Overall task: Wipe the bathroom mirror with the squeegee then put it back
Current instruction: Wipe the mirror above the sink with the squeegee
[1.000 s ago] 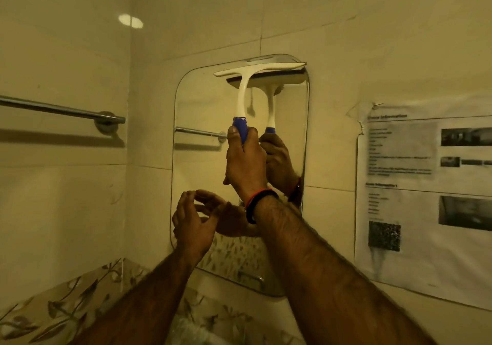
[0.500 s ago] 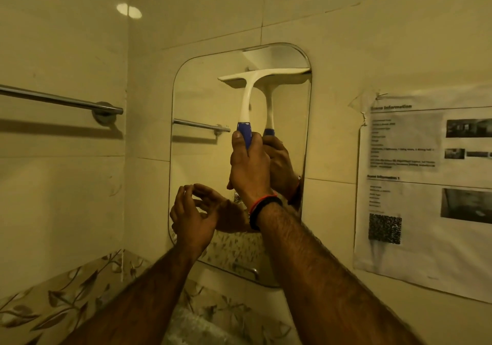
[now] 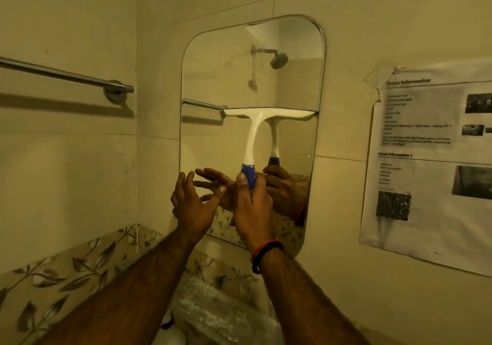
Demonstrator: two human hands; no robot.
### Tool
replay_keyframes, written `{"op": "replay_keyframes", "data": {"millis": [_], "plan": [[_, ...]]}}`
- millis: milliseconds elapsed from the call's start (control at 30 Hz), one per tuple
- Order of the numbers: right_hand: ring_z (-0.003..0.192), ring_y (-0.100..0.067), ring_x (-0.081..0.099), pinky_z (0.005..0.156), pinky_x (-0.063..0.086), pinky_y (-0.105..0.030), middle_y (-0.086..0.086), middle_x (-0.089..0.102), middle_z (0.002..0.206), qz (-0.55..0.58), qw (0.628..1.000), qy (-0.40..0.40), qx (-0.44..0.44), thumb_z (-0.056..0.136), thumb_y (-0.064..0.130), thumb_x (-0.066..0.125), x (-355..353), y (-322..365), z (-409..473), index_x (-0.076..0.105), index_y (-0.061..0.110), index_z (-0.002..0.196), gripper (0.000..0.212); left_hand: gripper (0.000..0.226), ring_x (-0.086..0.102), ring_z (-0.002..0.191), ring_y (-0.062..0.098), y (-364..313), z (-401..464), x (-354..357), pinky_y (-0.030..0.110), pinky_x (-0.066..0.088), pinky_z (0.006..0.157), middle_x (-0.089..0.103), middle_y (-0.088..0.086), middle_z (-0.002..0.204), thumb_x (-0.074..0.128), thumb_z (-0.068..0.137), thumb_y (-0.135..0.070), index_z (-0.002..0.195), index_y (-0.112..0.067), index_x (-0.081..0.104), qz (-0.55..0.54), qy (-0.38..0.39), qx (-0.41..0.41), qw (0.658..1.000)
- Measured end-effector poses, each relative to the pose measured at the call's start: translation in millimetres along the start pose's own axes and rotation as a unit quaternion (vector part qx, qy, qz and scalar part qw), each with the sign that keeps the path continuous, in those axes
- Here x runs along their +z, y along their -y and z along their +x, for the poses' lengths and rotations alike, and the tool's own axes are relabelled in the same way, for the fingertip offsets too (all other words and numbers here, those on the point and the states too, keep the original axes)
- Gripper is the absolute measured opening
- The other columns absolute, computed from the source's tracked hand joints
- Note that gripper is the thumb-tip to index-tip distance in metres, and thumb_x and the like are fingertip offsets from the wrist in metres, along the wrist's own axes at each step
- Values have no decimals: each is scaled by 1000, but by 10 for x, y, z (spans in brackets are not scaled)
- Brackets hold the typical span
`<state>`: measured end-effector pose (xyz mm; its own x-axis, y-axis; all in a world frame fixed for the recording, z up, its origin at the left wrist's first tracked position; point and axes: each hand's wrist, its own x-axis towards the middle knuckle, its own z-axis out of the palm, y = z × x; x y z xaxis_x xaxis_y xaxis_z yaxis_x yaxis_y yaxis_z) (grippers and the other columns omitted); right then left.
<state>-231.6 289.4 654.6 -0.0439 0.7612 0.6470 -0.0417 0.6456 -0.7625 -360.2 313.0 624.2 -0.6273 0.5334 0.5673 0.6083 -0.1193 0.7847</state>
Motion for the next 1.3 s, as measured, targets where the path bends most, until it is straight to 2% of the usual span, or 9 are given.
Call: {"op": "replay_keyframes", "data": {"millis": [100,167,233,367,600,733,800,967,1300], "plan": [[92,-7,64,81,57,-32,9,64,101,16,1000,3,21,94,51,42,26,-126,-206,48,34,117,29,89,14,146,29,56,-40,-14,55,24,113,13,0,162,65,81,-57,152,-25,22,-7,3,-3,1000],[91,-6,63,78,55,-28,8,64,101,34,999,10,37,91,55,41,44,-197,-346,47,34,122,38,88,14,146,29,87,-64,-19,56,24,113,12,0,162,65,81,-58,152,-25,23,-5,5,-4,1000],[87,-5,62,73,54,-24,13,61,96,40,998,12,49,91,55,41,55,-257,-475,46,38,120,33,88,14,146,29,119,-84,-25,57,24,113,12,0,162,66,82,-58,152,-26,23,-3,7,-4,1000],[94,-9,63,80,57,-40,16,60,99,54,996,19,70,87,59,39,55,-352,-641,44,49,108,24,87,14,146,28,160,-126,-33,56,24,113,11,-1,162,65,82,-58,151,-26,24,5,4,-9,1000],[94,-3,60,84,52,-30,9,61,101,37,997,8,74,96,46,42,2,-443,-805,49,36,114,21,87,15,146,29,249,-337,-19,55,25,113,13,0,162,65,81,-59,150,-25,25,16,15,-12,1000],[61,1,54,59,48,-25,11,57,75,15,996,-4,89,96,48,42,-22,-529,-950,51,23,116,33,88,14,145,28,319,-453,-25,56,25,114,13,-2,161,64,80,-63,150,-27,25,17,25,-18,999],[54,-2,51,52,49,-33,11,53,66,5,995,-1,103,96,49,42,-29,-575,-1022,49,25,118,33,88,14,145,28,335,-498,-32,56,25,114,12,-2,161,63,79,-64,150,-28,25,17,27,-19,999],[59,-13,55,58,56,-50,8,56,70,5,991,10,134,96,51,42,-48,-649,-1236,46,34,111,23,89,15,145,29,372,-612,-58,57,27,113,12,-1,162,65,79,-61,150,-26,25,32,31,-31,999],[64,-17,54,64,57,-48,2,56,77,6,985,16,173,96,50,39,-61,-808,-1613,45,34,108,21,90,9,147,28,510,-825,-116,54,26,115,7,-3,162,67,79,-59,151,-27,24,17,52,-46,997]]}}
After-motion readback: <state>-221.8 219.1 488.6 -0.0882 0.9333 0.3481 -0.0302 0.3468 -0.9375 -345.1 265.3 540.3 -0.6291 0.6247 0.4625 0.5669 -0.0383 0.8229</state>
